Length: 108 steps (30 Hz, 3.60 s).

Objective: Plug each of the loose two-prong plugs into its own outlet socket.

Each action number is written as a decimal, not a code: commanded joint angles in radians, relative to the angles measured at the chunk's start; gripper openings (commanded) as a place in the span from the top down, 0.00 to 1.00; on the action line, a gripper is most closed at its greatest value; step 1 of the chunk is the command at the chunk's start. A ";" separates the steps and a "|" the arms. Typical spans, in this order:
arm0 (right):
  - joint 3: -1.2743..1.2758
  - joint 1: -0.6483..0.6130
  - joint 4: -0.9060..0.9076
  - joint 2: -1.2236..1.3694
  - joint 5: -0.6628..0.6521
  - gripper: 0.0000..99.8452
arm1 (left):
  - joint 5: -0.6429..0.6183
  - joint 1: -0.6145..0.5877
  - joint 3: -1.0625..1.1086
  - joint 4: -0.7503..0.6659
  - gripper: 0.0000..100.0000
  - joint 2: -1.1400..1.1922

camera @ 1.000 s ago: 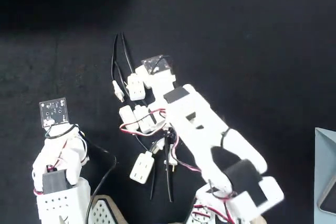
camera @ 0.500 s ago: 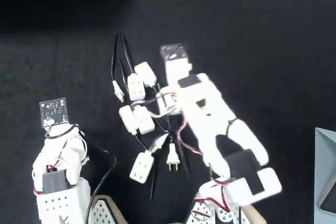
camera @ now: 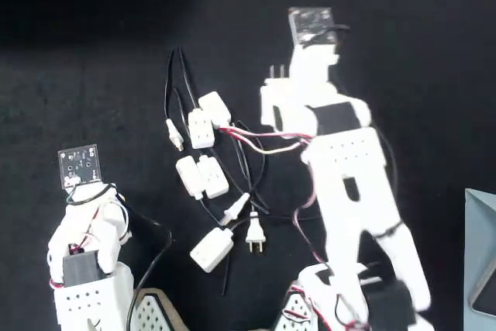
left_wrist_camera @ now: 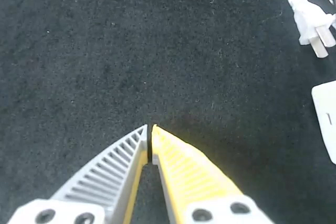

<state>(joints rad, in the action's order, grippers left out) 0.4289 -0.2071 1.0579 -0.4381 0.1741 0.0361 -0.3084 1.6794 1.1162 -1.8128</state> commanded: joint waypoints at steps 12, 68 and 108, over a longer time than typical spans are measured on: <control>0.073 0.081 -0.014 -0.147 0.279 0.96 | 0.000 -0.005 0.004 -0.020 0.97 -0.008; 0.200 0.083 -0.080 0.374 -1.330 0.70 | 0.000 0.002 0.018 -0.020 0.97 -0.008; -0.160 0.150 0.061 0.616 -1.275 0.84 | 0.000 0.001 0.019 -0.020 0.97 -0.008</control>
<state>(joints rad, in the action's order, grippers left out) 0.3168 -0.0736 1.1116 0.1803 -1.0150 0.0361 -0.3084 1.6809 1.1162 -1.8128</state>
